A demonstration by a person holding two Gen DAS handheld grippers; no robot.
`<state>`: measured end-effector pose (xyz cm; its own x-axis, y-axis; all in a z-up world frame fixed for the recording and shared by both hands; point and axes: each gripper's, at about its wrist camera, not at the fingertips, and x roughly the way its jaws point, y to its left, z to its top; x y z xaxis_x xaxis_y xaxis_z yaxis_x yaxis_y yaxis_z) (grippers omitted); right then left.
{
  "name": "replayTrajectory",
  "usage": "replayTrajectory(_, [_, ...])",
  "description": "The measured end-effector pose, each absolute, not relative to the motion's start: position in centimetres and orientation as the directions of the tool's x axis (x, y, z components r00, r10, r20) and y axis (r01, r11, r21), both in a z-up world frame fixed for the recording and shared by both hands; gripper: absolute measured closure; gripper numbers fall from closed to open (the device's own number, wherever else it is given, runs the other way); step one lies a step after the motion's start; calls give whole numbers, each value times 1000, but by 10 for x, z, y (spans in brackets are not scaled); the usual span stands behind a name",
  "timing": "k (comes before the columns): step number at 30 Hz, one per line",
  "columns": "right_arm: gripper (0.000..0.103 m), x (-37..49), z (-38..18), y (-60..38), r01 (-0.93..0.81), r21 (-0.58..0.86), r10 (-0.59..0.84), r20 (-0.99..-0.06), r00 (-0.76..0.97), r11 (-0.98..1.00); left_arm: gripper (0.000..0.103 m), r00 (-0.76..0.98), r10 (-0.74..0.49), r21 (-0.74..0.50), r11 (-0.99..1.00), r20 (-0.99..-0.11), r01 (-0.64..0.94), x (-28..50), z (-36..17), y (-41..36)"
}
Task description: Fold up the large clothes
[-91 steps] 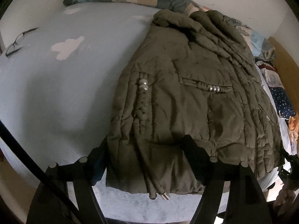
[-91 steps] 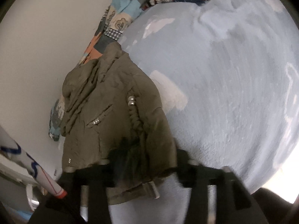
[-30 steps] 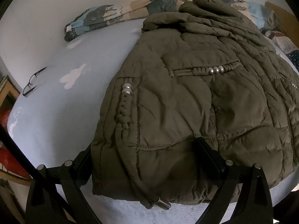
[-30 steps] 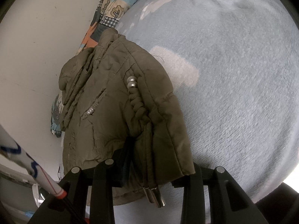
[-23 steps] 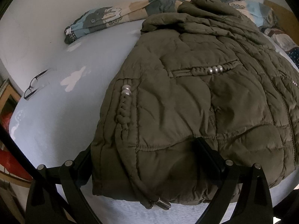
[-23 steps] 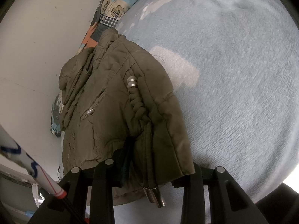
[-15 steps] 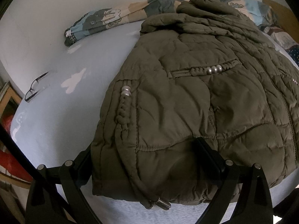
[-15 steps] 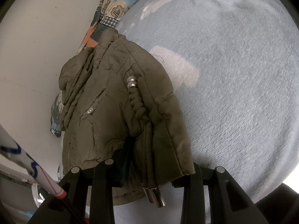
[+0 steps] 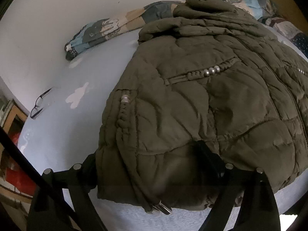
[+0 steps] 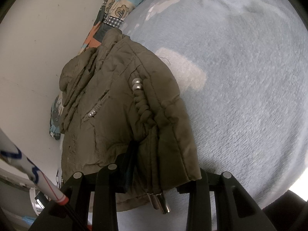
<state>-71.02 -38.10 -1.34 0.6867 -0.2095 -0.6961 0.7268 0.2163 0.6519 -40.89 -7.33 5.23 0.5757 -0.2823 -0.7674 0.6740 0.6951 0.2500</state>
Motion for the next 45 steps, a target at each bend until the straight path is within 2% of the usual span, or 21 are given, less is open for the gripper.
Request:
replayTrajectory(32, [69, -711, -13, -381, 727, 652, -209, -696, 687, 217, 20, 591, -282, 278, 679, -756, 679, -413, 53, -77])
replayTrajectory(33, [69, -711, -13, -381, 727, 652, -209, -696, 687, 217, 24, 586, -286, 271, 679, -758, 682, -413, 53, -77])
replayTrajectory(34, [69, -711, -13, -381, 726, 652, -208, -696, 687, 217, 34, 576, -297, 256, 678, -761, 689, -413, 55, -77])
replayTrajectory(35, [69, -710, -13, -381, 727, 652, -209, -696, 687, 217, 39, 567, -314, 236, 681, -761, 694, -413, 57, -76])
replayTrajectory(37, [69, -711, -13, -381, 728, 650, -209, -697, 686, 218, 55, 553, -342, 198, 688, -760, 698, -411, 62, -74])
replayTrajectory(39, [71, -709, -10, -380, 740, 629, -219, -708, 672, 236, 61, 523, -372, 133, 705, -767, 697, -405, 66, -69])
replayTrajectory(40, [76, -708, -7, -378, 748, 615, -228, -713, 663, 250, 71, 513, -380, 101, 721, -770, 686, -401, 69, -65])
replayTrajectory(42, [81, -703, 0, -374, 759, 583, -255, -718, 648, 289, 75, 478, -397, 27, 746, -784, 665, -389, 70, -55])
replayTrajectory(45, [81, -701, 1, -373, 766, 568, -262, -723, 640, 301, 73, 413, -418, -79, 773, -809, 629, -374, 67, -42])
